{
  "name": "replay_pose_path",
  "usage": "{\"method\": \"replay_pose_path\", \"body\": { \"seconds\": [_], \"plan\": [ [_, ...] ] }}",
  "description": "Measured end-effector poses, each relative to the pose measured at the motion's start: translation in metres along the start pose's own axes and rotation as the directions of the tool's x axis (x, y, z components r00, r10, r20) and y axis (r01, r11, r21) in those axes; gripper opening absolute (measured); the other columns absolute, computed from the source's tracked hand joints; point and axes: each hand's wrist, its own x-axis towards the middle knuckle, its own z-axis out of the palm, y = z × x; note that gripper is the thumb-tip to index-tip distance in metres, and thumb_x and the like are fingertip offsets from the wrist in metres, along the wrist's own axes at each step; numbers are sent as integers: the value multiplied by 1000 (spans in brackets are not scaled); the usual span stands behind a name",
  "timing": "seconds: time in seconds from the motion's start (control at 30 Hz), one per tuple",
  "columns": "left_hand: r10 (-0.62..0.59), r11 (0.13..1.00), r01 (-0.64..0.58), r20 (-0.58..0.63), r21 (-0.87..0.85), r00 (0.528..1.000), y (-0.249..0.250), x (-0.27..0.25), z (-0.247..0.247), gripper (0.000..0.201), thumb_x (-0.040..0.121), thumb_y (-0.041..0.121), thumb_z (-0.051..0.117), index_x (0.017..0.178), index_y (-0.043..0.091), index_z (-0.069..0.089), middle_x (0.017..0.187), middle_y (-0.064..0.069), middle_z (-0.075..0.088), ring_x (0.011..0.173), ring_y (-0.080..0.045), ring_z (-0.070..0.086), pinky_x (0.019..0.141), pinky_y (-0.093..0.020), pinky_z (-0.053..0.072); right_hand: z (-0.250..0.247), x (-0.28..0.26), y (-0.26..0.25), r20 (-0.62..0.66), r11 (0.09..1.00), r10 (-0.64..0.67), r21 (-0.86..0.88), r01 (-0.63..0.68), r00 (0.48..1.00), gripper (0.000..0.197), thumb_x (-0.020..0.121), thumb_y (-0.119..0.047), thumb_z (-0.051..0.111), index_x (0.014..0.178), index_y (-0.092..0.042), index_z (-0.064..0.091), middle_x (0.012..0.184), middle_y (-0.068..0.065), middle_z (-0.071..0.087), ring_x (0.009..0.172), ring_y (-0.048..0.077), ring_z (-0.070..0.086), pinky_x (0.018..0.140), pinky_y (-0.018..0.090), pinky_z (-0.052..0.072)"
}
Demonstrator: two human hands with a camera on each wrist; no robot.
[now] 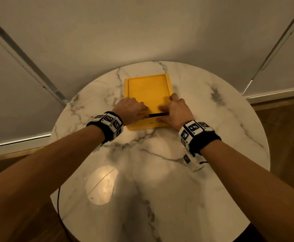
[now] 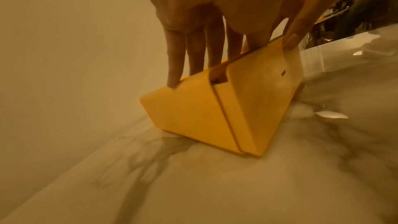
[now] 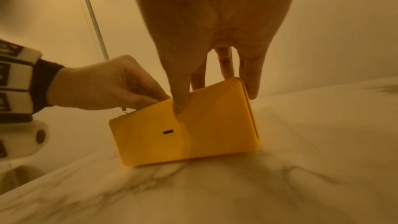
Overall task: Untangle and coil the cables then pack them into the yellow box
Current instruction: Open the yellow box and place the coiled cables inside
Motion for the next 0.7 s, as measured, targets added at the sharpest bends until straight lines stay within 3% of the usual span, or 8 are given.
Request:
{"method": "replay_pose_path", "body": {
  "seconds": [0.1, 0.17, 0.3, 0.43, 0.53, 0.6, 0.63, 0.7],
  "plan": [
    [23, 1000, -23, 11, 5, 1000, -3, -2, 1, 51, 96, 57, 34, 134, 27, 53, 110, -7, 67, 89, -30, 60, 64, -36, 40, -1, 1, 0, -6, 1000, 1, -21, -1, 1000, 43, 85, -47, 66, 120, -23, 67, 129, 13, 40, 112, 37, 43, 97, 42, 42],
    [48, 999, -48, 24, -8, 999, -5, -4, -2, 50, 97, 55, 35, 135, 28, 51, 118, -5, 66, 90, -29, 60, 71, -38, 45, -1, 1, -1, -2, 1000, 5, -23, -5, 1000, 43, 85, -46, 66, 120, -22, 67, 129, 13, 40, 112, 37, 44, 97, 42, 42],
    [134, 991, -131, 123, -36, 983, -11, -2, -20, 47, 100, 39, 43, 143, 21, 41, 129, -8, 59, 109, -30, 53, 88, -36, 39, -3, 1, -2, 11, 1000, 9, -18, -9, 1000, 42, 86, -45, 67, 119, -20, 68, 130, 13, 40, 113, 37, 43, 98, 42, 43],
    [161, 986, -164, 152, 5, 975, -13, -3, -18, 45, 101, 35, 42, 142, 17, 43, 121, -12, 61, 101, -30, 55, 85, -38, 44, -4, 1, -3, 11, 1000, 18, -19, -18, 1000, 42, 86, -45, 66, 118, -19, 68, 130, 14, 40, 113, 37, 43, 98, 41, 42],
    [160, 987, -159, 116, -22, 980, -14, -2, -16, 44, 103, 37, 36, 139, 16, 48, 123, -12, 62, 89, -27, 55, 78, -35, 41, -3, 3, -4, 13, 999, 26, -35, -26, 1000, 41, 86, -44, 66, 117, -18, 69, 127, 14, 41, 112, 38, 44, 97, 41, 42],
    [140, 988, -134, 84, -79, 987, -14, 1, -17, 49, 102, 43, 32, 132, 12, 55, 108, -15, 66, 76, -24, 48, 70, -32, 35, -2, 5, -5, 10, 998, 34, -44, -34, 999, 40, 86, -43, 66, 116, -17, 69, 125, 13, 41, 110, 38, 45, 95, 40, 42],
    [135, 988, -128, 86, -90, 987, -14, 2, -17, 52, 100, 48, 34, 131, 12, 56, 107, -15, 66, 78, -25, 49, 70, -32, 36, -1, 6, -6, 9, 998, 37, -50, -37, 999, 39, 87, -43, 66, 116, -17, 69, 125, 13, 41, 110, 38, 45, 94, 40, 42],
    [133, 990, -126, 135, -55, 982, -15, 2, -12, 58, 95, 56, 42, 135, 17, 53, 122, -11, 62, 93, -27, 55, 78, -37, 44, 0, 7, -6, 5, 998, 45, -53, -45, 999, 40, 86, -42, 66, 118, -17, 68, 125, 14, 41, 111, 38, 45, 94, 40, 42]
  ]
}}
